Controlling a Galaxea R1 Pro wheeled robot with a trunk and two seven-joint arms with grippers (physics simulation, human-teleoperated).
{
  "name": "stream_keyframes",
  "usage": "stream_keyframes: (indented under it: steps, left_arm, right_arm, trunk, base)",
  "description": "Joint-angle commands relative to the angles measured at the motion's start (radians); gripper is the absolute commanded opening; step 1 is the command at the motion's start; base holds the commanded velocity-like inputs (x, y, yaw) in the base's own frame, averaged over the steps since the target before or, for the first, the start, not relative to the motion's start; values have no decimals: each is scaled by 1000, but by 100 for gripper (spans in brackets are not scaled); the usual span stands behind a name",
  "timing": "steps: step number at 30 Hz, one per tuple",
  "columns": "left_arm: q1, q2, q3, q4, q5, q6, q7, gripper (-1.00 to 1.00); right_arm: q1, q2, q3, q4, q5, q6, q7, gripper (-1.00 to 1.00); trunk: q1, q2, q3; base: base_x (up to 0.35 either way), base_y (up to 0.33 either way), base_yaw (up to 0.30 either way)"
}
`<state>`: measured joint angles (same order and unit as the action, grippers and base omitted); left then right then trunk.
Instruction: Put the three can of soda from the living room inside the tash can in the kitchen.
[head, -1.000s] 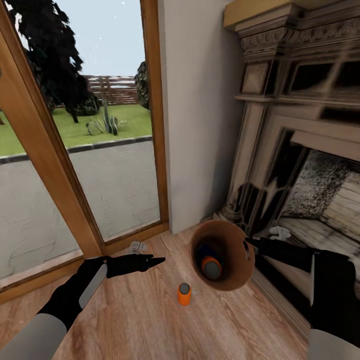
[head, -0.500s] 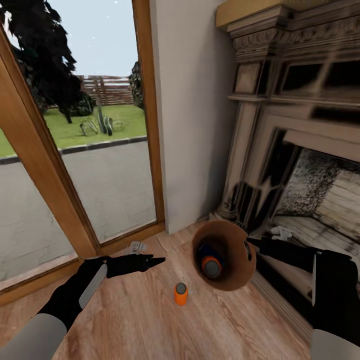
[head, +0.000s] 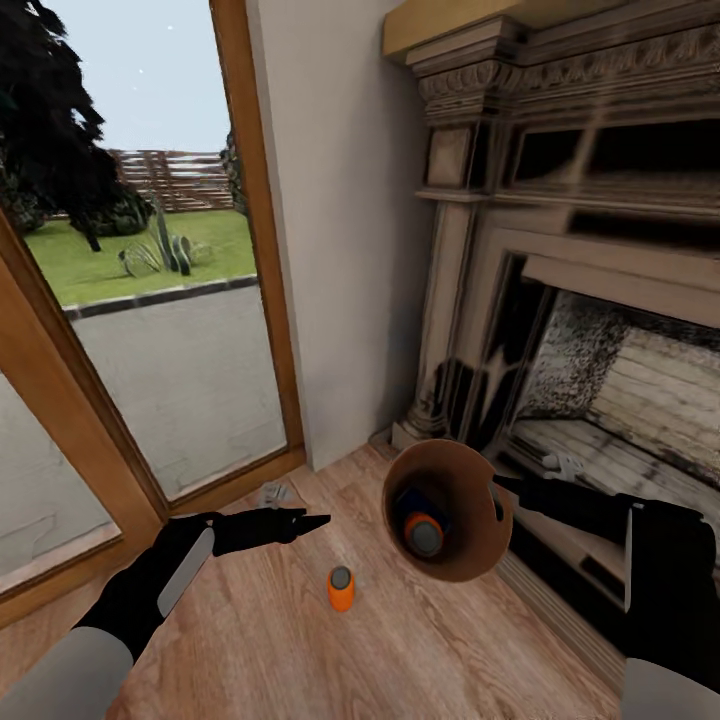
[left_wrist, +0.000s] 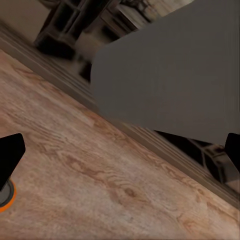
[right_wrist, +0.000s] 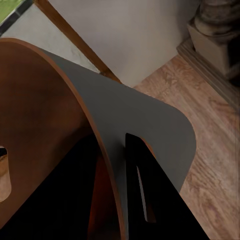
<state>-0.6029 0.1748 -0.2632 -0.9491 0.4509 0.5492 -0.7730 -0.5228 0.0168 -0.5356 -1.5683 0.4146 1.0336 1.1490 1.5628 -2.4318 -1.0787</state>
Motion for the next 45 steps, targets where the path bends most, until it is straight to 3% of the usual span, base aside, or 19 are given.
stream_keyframes:
  steps: [1, 20, 27, 29, 31, 32, 37, 40, 45]
  left_arm:
    - [0, 0, 0, 0, 0, 0, 0, 100]
    - [0, 0, -1, -3, 0, 0, 0, 100]
    - [0, -1, -1, 1, 0, 0, 0, 100]
    - [0, -1, -1, 1, 0, 0, 0, 100]
    - [0, -1, -1, 1, 0, 0, 0, 100]
    - [0, -1, -1, 0, 0, 0, 0, 100]
    - [0, -1, -1, -3, 1, 0, 0, 100]
    - [0, -1, 0, -4, 1, 0, 0, 100]
    - [0, -1, 0, -5, 2, 0, 0, 100]
  right_arm:
    - [0, 0, 0, -1, -22, 14, 1, -100]
    - [0, 1, 0, 0, -22, 14, 1, -100]
    - [0, 22, 0, 4, -20, 14, -5, -100]
    - [0, 34, 0, 11, -19, 14, -10, -100]
    - [0, 65, 0, 15, -19, 14, -29, -100]
    - [0, 104, 0, 18, -19, 14, -72, -100]
    - [0, 149, 2, 23, -24, 14, -146, -100]
    - [0, 155, 1, 56, -39, 14, -153, -100]
    - [0, 155, 0, 131, -137, -10, -166, -100]
  trunk:
    - [0, 0, 0]
    - [0, 0, 0]
    - [0, 0, 0]
    - [0, 0, 0]
    - [0, 0, 0]
    - [0, 0, 0]
    - [0, 0, 0]
    - [0, 0, 0]
    - [0, 0, 0]
  base:
    - [0, 0, -130]
    - [0, 0, -93]
    - [0, 0, -1]
    - [0, 0, 0]
    - [0, 0, 0]
    - [0, 0, 0]
    - [0, 0, 0]
    - [0, 0, 0]
    - [0, 0, 0]
